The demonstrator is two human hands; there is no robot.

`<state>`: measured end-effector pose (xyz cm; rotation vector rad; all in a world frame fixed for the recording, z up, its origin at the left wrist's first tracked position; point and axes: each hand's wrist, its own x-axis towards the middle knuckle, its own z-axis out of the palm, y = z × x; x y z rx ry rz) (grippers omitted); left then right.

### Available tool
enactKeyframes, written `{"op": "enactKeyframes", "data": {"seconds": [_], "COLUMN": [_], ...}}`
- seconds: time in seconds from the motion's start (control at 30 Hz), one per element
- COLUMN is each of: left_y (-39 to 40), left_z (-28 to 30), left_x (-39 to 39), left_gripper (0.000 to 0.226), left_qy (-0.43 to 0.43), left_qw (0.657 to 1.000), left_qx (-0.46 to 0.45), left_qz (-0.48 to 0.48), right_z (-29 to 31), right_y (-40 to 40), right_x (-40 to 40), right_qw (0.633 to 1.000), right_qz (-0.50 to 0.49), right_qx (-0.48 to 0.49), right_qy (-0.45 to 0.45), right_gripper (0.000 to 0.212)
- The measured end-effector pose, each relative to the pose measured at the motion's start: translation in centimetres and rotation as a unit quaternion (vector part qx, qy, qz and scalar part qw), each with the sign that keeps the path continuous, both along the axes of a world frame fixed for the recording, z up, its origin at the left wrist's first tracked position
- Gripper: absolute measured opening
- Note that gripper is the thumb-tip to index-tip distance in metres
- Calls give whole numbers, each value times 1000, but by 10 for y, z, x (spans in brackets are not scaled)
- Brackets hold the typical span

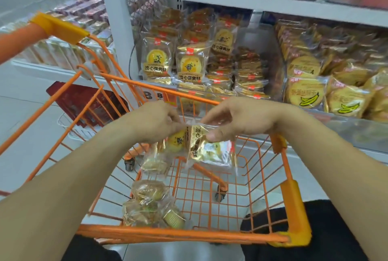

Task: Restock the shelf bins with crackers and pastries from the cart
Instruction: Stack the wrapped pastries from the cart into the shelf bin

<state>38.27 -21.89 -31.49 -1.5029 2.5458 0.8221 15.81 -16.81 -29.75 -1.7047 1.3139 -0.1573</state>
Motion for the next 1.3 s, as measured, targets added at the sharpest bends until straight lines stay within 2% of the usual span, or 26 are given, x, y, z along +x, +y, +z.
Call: {"op": "enactKeyframes", "data": {"seconds": [0.1, 0.2, 0.3, 0.37, 0.47, 0.57, 0.67, 0.7, 0.73, 0.77, 0.83, 0.87, 0.9, 0.93, 1.03, 1.07, 1.17, 1.3], "left_y": [6, 14, 18, 19, 20, 19, 25, 24, 30, 26, 25, 23, 21, 24, 33, 38, 33, 32], "left_z": [12, 25, 27, 25, 22, 24, 32, 34, 35, 37, 39, 40, 39, 37, 32, 30, 30, 30], "left_x": [-6, -10, -13, -14, -15, -17, -16, -17, -16, -22, -32, -36, -38, -36, -29, -26, -25, -20], "left_gripper": [31, 38, 40, 43, 49, 36, 40, 40, 38, 37, 40, 42, 43, 46, 53, 52, 54, 53], "left_qy": [161, 280, 366, 391, 416, 479, 621, 655, 666, 655, 583, 546, 525, 524, 573, 583, 569, 517], "left_qw": [984, 946, 901, 879, 835, 754, 626, 599, 601, 628, 716, 749, 765, 765, 717, 710, 725, 761], "left_qx": [6, 62, 103, 123, 178, 252, 299, 304, 298, 289, 257, 236, 229, 243, 298, 297, 288, 308], "left_qz": [77, 154, 207, 244, 313, 372, 366, 347, 325, 306, 285, 293, 292, 284, 264, 261, 261, 243], "right_z": [3, 3, 0, -1, -2, -1, 5, 7, 7, 8, 5, 3, 2, 2, 3, 3, 8, 22], "right_y": [2, 3, 3, 1, -2, -4, -7, -7, -9, -10, -11, -12, -11, -11, -13, -14, -15, -7], "right_x": [-18, -24, -17, -7, 9, 21, 28, 30, 32, 36, 44, 46, 49, 49, 44, 39, 22, 4], "right_qw": [985, 937, 887, 869, 876, 866, 826, 809, 790, 774, 755, 755, 762, 776, 828, 843, 870, 923], "right_qz": [-104, -200, -237, -245, -257, -309, -361, -377, -394, -411, -428, -427, -423, -420, -411, -403, -357, -221], "right_qx": [-2, -30, -36, -12, 15, 30, 39, 40, 40, 40, 43, 44, 41, 31, -48, -81, -149, -179], "right_qy": [-140, -284, -394, -430, -407, -393, -430, -450, -467, -480, -495, -496, -488, -470, -379, -347, -305, -259], "right_gripper": [50, 33, 15, 25, 50, 50, 37, 37, 37, 38, 41, 42, 42, 41, 39, 37, 29, 25]}}
